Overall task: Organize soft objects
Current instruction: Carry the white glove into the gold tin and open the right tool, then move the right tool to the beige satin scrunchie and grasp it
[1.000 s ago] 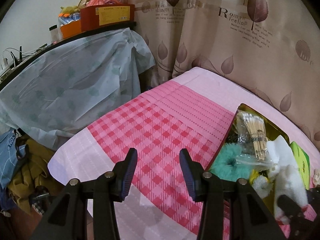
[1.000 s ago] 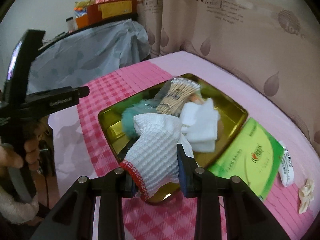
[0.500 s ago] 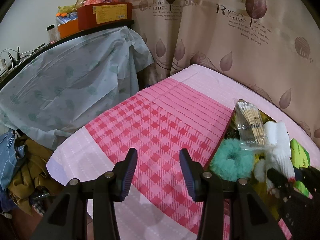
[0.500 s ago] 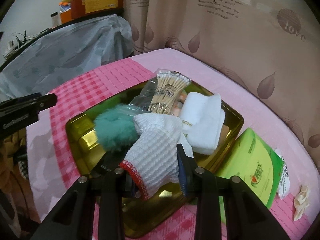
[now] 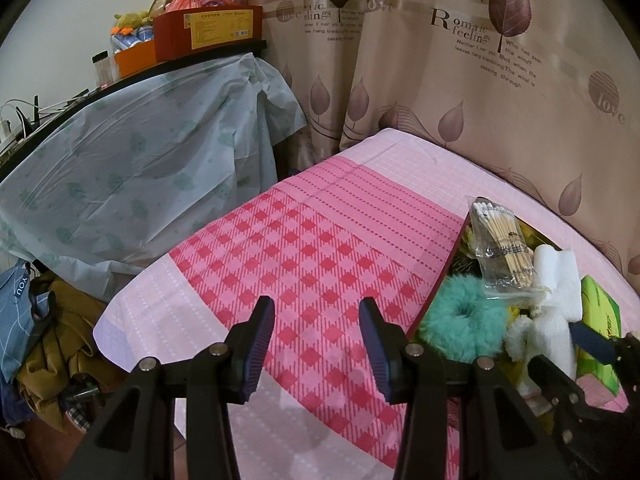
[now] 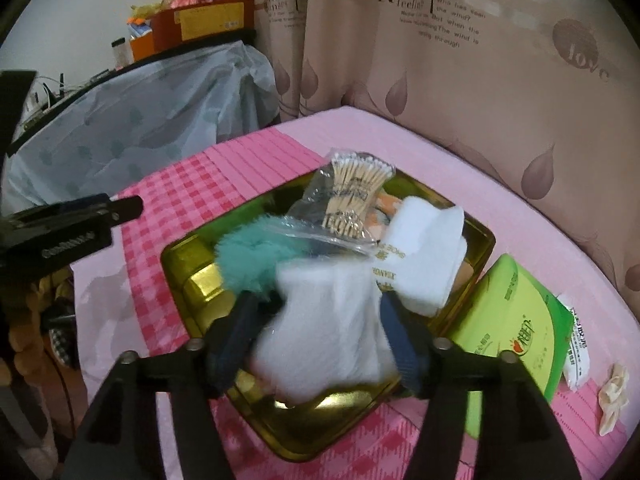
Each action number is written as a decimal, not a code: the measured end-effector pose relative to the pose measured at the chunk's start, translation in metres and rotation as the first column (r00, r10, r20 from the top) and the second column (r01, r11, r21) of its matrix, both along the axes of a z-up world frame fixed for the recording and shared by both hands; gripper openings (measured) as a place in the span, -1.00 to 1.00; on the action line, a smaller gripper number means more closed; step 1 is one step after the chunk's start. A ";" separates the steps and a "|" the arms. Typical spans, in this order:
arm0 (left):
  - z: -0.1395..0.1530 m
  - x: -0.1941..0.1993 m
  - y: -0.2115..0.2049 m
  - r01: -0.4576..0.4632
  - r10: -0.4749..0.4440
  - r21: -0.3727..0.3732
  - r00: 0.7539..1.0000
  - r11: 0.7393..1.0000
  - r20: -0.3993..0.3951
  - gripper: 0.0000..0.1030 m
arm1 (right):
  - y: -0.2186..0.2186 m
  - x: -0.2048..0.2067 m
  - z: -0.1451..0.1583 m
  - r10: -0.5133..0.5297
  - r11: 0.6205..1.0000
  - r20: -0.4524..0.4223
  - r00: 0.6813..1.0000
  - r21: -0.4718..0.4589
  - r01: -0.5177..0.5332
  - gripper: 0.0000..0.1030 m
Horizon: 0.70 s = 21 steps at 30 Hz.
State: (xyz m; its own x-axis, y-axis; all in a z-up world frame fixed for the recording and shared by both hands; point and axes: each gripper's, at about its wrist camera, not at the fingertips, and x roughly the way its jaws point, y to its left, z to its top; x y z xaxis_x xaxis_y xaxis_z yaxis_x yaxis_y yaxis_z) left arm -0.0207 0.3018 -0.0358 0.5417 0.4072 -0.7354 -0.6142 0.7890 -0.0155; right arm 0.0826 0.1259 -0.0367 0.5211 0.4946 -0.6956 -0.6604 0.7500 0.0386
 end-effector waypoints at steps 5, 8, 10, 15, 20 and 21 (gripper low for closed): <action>0.000 0.003 -0.003 0.012 -0.012 0.012 1.000 1.000 -0.003 -0.13 | -0.005 -0.004 0.010 -0.004 1.000 0.008 1.000 0.029 0.003 0.38; -0.001 0.003 -0.003 0.013 -0.013 0.013 1.000 1.000 -0.007 -0.13 | -0.013 -0.005 0.018 -0.013 0.998 0.010 1.000 0.057 0.012 0.40; -0.001 0.003 -0.004 0.014 -0.014 0.015 1.000 1.000 -0.009 -0.13 | -0.020 -0.006 0.024 -0.024 0.997 0.014 1.000 0.074 0.023 0.45; -0.001 0.004 -0.005 0.017 -0.017 0.021 1.000 1.000 -0.011 -0.13 | -0.039 -0.009 0.034 -0.050 0.994 0.026 0.998 0.094 0.048 0.46; -0.001 0.004 -0.006 0.023 -0.023 0.027 1.000 0.999 -0.012 -0.13 | -0.068 -0.008 0.036 -0.104 0.990 0.025 0.994 0.100 0.101 0.48; -0.001 0.004 -0.006 0.025 -0.025 0.030 1.000 0.999 -0.013 -0.13 | -0.076 -0.008 0.035 -0.119 0.988 0.021 0.993 0.100 0.117 0.48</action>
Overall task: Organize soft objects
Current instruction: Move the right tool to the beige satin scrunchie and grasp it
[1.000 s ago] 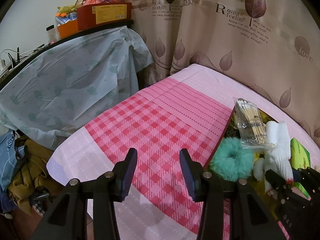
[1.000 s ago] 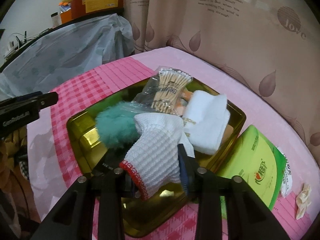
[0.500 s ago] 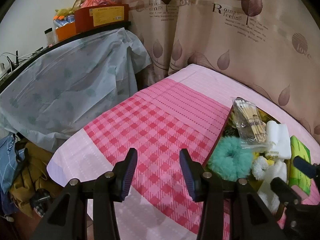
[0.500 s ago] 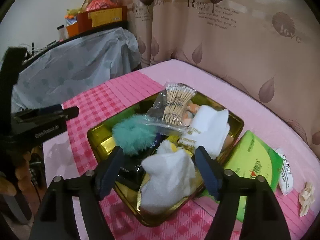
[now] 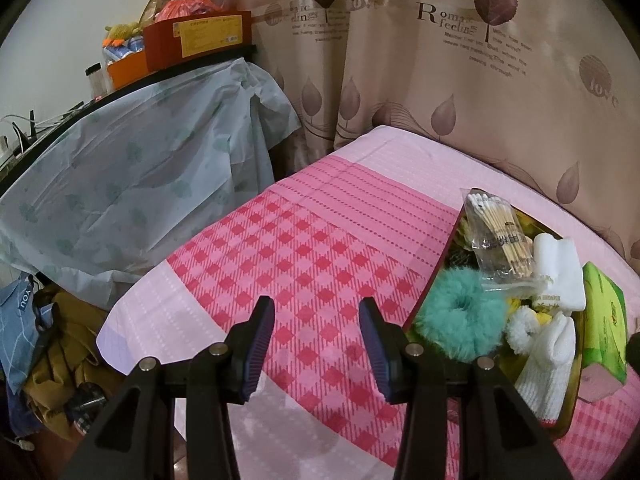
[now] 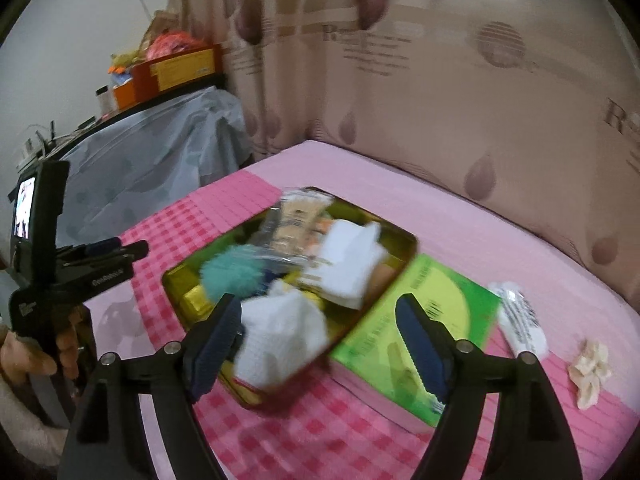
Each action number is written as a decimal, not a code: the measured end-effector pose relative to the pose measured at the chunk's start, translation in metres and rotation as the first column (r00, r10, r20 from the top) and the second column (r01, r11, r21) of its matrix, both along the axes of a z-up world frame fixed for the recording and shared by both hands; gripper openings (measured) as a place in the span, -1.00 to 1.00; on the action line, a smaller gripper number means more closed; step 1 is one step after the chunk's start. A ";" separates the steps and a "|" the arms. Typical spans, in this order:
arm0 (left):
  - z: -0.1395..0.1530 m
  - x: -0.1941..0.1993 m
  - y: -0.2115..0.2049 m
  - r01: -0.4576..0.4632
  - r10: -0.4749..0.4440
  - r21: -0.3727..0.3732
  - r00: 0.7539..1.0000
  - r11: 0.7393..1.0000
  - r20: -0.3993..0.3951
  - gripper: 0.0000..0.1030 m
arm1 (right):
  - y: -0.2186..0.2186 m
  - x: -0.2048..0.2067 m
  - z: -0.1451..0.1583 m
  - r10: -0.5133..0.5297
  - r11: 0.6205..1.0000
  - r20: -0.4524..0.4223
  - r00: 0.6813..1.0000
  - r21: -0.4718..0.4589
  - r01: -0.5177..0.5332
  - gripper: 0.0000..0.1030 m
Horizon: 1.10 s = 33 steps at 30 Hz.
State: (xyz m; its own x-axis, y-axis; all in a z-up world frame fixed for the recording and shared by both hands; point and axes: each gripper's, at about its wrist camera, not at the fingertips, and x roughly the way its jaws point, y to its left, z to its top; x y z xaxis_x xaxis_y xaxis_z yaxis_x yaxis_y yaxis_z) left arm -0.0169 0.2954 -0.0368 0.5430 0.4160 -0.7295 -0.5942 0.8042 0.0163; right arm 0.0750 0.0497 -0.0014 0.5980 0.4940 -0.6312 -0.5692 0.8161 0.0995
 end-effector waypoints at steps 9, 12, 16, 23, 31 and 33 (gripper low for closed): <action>0.000 0.001 -0.003 0.006 -0.006 0.017 1.000 1.000 -0.007 -0.13 | -0.084 0.004 -0.017 -0.164 0.986 -0.031 0.986 -0.016 0.163 0.49; 0.000 0.002 -0.005 0.015 -0.015 0.030 1.000 0.999 -0.009 -0.13 | -0.121 0.006 -0.027 -0.237 0.971 -0.049 0.970 -0.028 0.236 0.49; -0.001 0.003 -0.007 0.036 -0.036 0.036 0.999 0.999 -0.006 -0.13 | -0.170 0.010 -0.042 -0.340 0.940 -0.072 0.938 -0.051 0.337 0.49; -0.001 0.005 -0.015 0.074 -0.074 0.059 0.997 0.996 0.005 -0.13 | -0.232 0.025 -0.062 -0.452 0.891 -0.088 0.888 -0.079 0.446 0.49; -0.004 0.010 -0.019 0.094 -0.094 0.070 0.996 0.993 -0.009 -0.13 | -0.259 0.063 -0.089 -0.498 0.867 -0.122 0.859 -0.111 0.486 0.60; -0.004 0.011 -0.020 0.091 -0.089 0.080 0.996 0.993 -0.017 -0.13 | -0.264 0.076 -0.098 -0.499 0.866 -0.140 0.855 -0.114 0.487 0.60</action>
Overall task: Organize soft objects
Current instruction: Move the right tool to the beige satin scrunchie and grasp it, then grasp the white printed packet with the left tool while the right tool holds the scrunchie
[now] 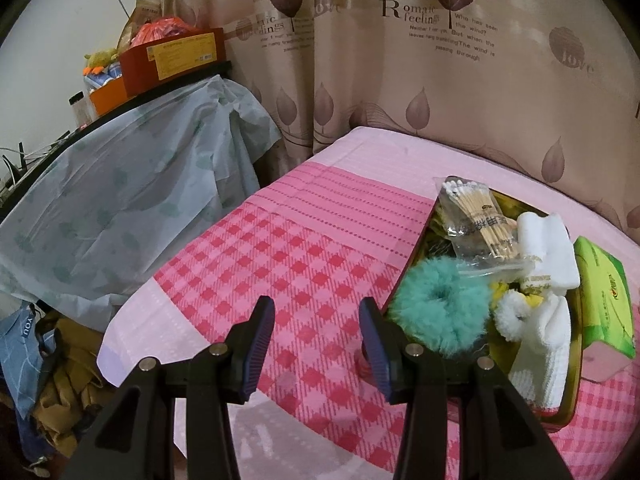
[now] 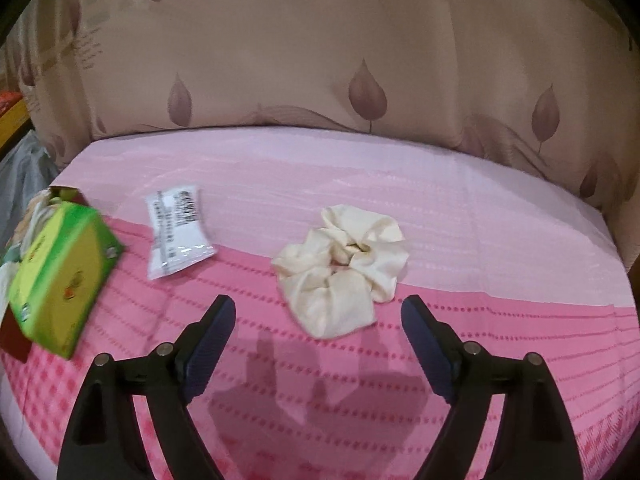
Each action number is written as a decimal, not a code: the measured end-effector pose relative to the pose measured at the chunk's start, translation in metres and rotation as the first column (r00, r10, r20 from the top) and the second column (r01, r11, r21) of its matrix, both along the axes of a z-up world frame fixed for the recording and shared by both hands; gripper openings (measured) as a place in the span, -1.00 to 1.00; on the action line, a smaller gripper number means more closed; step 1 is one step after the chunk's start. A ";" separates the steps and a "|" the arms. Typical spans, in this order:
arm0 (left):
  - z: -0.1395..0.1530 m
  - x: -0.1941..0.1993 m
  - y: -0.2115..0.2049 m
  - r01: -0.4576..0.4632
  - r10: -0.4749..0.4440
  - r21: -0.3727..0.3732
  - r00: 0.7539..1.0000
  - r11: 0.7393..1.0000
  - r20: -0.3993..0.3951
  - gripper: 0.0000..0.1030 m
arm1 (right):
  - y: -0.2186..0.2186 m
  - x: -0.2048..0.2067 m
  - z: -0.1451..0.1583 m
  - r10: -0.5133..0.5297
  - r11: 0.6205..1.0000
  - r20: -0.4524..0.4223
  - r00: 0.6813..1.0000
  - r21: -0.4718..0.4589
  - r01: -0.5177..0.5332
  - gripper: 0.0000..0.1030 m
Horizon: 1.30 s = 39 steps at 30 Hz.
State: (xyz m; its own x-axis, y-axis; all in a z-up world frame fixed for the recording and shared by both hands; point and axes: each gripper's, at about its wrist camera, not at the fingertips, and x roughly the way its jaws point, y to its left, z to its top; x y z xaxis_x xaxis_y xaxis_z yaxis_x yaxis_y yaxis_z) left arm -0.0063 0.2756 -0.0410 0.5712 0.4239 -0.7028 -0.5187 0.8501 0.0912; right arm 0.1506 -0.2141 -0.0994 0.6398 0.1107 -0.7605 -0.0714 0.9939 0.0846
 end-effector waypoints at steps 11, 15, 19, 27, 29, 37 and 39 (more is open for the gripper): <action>0.015 0.020 -0.030 0.042 -0.042 0.007 0.999 0.999 -0.016 -0.13 | -0.009 0.058 -0.031 -0.012 1.000 -0.064 0.998 0.007 0.013 0.65; 0.029 0.038 -0.060 0.115 -0.115 0.011 0.993 0.993 -0.002 -0.13 | -0.010 0.066 -0.033 -0.016 1.000 -0.053 0.998 0.017 0.016 0.52; 0.041 0.059 -0.101 0.213 -0.214 0.019 0.977 0.977 0.002 -0.13 | -0.011 0.067 -0.030 -0.008 0.999 -0.037 0.999 0.032 0.009 0.02; 0.047 0.095 -0.194 0.423 -0.423 -0.014 0.906 0.906 0.011 -0.13 | -0.022 0.056 -0.029 -0.008 0.998 -0.025 1.000 0.063 0.010 -0.49; 0.045 0.103 -0.217 0.468 -0.468 -0.036 0.883 0.883 0.007 -0.13 | -0.025 0.050 -0.029 -0.005 0.998 -0.024 1.000 0.067 0.007 -0.52; 0.031 0.129 -0.282 0.551 -0.557 -0.135 0.830 0.824 -0.013 -0.13 | -0.039 0.018 -0.029 -0.009 0.999 -0.023 1.000 0.048 0.011 -0.56; 0.028 0.136 -0.294 0.554 -0.563 -0.155 0.826 0.818 -0.020 -0.13 | -0.043 0.010 -0.028 -0.010 0.999 -0.023 1.000 0.045 0.011 -0.56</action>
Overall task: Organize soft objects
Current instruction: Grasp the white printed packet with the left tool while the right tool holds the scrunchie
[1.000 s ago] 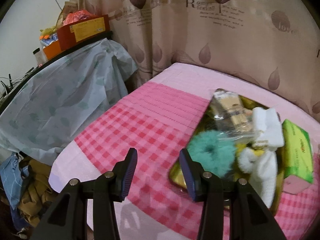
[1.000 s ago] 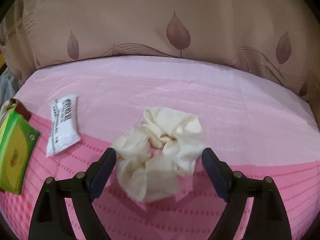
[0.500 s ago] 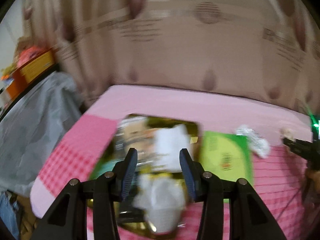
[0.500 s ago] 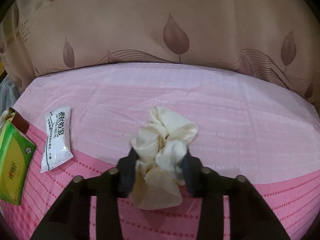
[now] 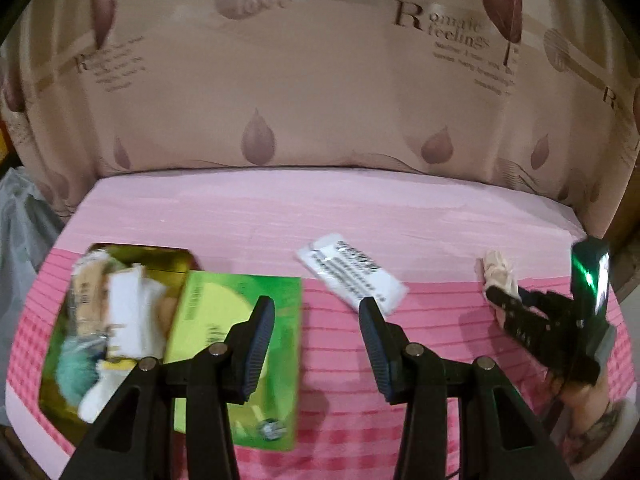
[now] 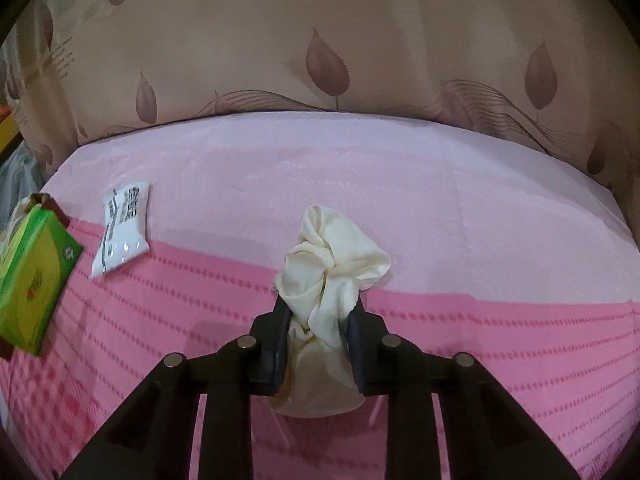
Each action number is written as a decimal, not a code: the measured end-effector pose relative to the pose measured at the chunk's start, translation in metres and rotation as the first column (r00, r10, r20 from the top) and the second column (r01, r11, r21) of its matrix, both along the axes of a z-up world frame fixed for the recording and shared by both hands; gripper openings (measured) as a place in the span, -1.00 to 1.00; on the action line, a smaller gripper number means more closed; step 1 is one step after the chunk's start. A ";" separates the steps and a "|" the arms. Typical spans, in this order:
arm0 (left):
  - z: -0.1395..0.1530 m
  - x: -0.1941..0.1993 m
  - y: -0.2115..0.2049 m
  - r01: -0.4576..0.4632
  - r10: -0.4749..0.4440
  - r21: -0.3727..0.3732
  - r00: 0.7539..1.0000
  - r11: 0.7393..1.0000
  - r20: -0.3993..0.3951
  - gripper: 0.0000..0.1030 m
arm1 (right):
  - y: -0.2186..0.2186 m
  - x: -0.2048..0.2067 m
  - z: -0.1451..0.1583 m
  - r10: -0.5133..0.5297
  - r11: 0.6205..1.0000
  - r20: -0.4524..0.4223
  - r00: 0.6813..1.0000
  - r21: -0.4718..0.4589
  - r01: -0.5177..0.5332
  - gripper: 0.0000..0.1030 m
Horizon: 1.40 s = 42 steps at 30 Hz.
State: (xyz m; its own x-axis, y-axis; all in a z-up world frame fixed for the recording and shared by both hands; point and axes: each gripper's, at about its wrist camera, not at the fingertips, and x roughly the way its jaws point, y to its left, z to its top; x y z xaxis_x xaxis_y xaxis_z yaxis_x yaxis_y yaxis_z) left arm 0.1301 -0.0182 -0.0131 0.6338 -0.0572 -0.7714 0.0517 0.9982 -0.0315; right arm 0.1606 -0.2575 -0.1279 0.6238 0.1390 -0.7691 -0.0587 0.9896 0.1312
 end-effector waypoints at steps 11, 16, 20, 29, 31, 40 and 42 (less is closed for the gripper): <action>-0.029 0.053 -0.040 -0.061 0.051 -0.071 0.990 0.996 -0.130 -0.13 | -0.035 -0.042 -0.003 -0.063 0.998 -0.004 0.998 0.029 0.063 -0.56; -0.049 0.071 -0.048 -0.121 0.100 -0.093 0.973 0.988 -0.207 -0.13 | -0.046 -0.047 -0.007 -0.078 0.994 -0.009 0.997 0.082 0.078 -0.56; -0.057 0.084 -0.050 -0.177 0.148 -0.104 0.959 0.979 -0.241 -0.13 | -0.046 -0.047 -0.007 -0.073 0.994 -0.009 0.997 0.084 0.073 -0.54; -0.071 0.101 -0.049 -0.254 0.223 -0.081 0.935 0.964 -0.277 -0.13 | -0.051 -0.047 -0.007 -0.062 0.991 -0.009 0.998 0.121 0.062 -0.47; -0.075 0.104 -0.049 -0.275 0.243 -0.077 0.928 0.958 -0.282 -0.13 | -0.050 -0.048 -0.007 -0.058 0.991 -0.008 0.998 0.120 0.058 -0.46; -0.086 0.111 -0.051 -0.297 0.279 -0.028 0.923 0.955 -0.266 0.07 | -0.055 -0.047 -0.008 -0.053 0.986 -0.008 0.999 0.159 0.053 -0.45; -0.088 0.112 -0.055 -0.288 0.277 -0.009 0.927 0.958 -0.252 0.08 | -0.056 -0.047 -0.008 -0.052 0.985 -0.008 0.999 0.163 0.052 -0.45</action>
